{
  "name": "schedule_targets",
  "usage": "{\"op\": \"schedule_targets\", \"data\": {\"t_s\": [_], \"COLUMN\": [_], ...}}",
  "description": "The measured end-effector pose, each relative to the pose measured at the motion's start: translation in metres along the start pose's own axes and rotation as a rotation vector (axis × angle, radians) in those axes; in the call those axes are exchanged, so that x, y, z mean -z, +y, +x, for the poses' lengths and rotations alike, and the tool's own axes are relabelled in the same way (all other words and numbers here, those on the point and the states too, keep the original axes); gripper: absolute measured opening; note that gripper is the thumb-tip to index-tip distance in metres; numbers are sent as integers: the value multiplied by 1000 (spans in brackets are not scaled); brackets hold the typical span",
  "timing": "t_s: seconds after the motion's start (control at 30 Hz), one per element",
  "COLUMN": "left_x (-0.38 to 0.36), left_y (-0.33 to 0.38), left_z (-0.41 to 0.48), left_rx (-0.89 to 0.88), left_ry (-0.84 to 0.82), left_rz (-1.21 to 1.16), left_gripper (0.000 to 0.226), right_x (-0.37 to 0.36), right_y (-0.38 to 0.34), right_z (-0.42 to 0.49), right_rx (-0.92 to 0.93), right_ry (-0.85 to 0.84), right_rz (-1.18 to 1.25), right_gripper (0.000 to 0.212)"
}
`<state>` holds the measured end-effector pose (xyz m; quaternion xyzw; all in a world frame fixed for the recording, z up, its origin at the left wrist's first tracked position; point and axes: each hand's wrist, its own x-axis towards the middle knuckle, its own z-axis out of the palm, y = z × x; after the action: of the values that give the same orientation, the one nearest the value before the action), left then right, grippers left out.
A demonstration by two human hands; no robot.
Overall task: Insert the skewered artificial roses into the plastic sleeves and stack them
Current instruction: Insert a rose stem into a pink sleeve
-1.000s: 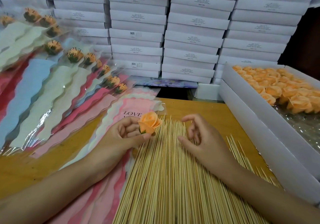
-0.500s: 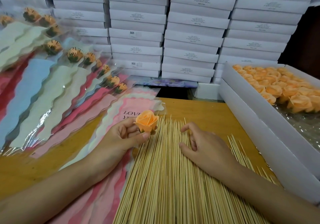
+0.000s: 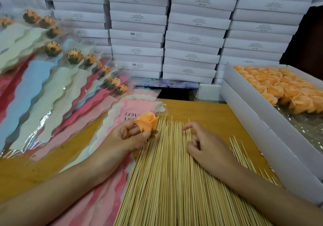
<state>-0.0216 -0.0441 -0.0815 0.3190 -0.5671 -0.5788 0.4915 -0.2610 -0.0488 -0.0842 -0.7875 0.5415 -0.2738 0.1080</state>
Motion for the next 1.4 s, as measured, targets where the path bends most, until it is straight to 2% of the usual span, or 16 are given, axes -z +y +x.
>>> {"op": "schedule_targets", "data": {"t_s": [0.17,0.4,0.53,0.67,0.83,0.93,1.03,1.17,1.23,1.3,1.4], "left_x": [-1,-2,-2,-1,-1,-3,-3,-2,-1,0,1], "left_y": [-1,0,0,1,4,4,4,2,2,1,2], "left_z": [2,3,2,2,1,0,0,0,0,0,0], "left_rx": [6,22,12,11,17,27,26,30,27,22,34], "left_ry": [38,59,42,29,7,21,17,70,81,89,92], "left_rz": [-32,-40,-67,-66,-59,-66,-62,-62,-65,-73,-99], "left_gripper": [20,36,32,50,39,33,13,28,26,23,30], "right_x": [1,7,7,8,10,11,12,13,13,13,12], "right_y": [2,0,-3,-5,-6,-6,-8,-14,-16,-19,-22], "right_z": [0,3,6,7,8,7,5,1,0,-2,-3], "right_rx": [-16,-128,-187,-233,-285,-285,-245,-119,-82,-66,-53], "right_ry": [60,189,195,197,182,103,-52,-314,-437,-521,-577], "right_rz": [165,559,786,935,1142,1272,1342,1337,1322,1308,1282], "right_gripper": [33,45,48,53,57,58,55,49,42,38,36]}}
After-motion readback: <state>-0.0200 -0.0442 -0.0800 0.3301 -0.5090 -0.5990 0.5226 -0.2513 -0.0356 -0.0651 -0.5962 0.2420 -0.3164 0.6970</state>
